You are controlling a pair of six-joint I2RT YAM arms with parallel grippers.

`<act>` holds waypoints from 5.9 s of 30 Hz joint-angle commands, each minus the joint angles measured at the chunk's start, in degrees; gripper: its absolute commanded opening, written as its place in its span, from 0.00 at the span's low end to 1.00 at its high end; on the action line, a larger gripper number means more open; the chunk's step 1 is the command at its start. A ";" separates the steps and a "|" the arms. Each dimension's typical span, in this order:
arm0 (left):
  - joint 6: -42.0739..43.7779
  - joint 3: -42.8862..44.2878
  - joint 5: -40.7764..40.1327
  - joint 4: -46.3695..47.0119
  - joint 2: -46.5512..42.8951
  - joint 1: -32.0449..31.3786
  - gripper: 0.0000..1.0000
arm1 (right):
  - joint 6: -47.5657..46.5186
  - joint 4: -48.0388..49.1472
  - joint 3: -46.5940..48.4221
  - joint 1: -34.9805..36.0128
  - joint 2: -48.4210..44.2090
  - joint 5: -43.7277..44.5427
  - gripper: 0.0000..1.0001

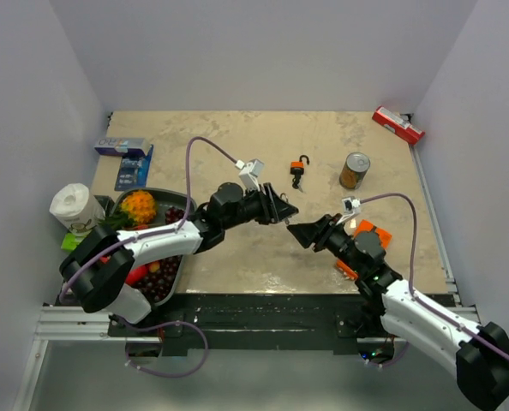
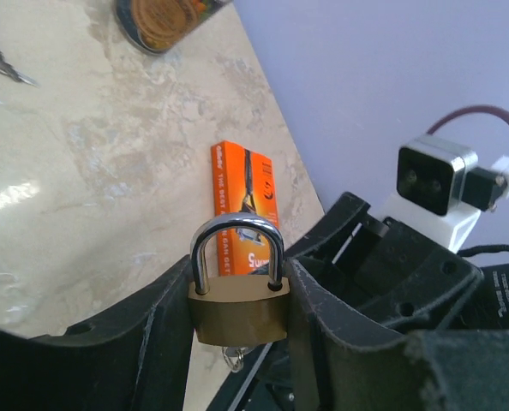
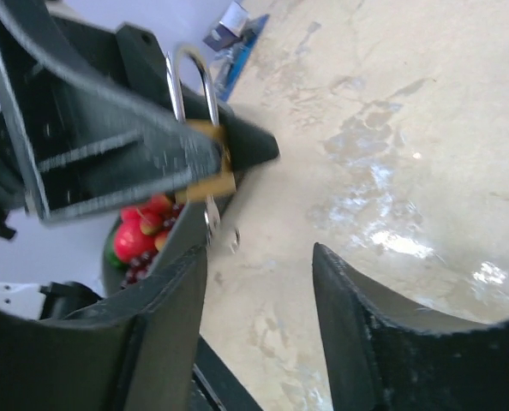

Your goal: Unlock with the key

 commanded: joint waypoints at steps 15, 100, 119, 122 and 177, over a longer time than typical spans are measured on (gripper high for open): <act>34.06 3.86 36.75 -21.01 -11.17 11.55 0.00 | -10.59 -12.83 13.12 -0.87 -6.27 -10.54 0.87; 44.62 3.51 63.51 -31.47 -10.47 11.55 0.00 | -24.13 -24.26 27.55 14.34 4.37 -4.33 0.00; 47.26 4.12 49.96 -34.99 -11.18 11.64 0.00 | -22.55 -24.36 27.37 14.34 4.19 -4.58 0.28; 47.34 4.12 50.23 -34.99 -11.26 11.64 0.00 | -22.90 -24.10 27.63 14.34 6.38 -4.84 0.34; 45.59 3.42 23.86 -41.85 -13.29 17.43 0.99 | -17.54 -12.05 19.72 6.44 28.17 -3.70 0.00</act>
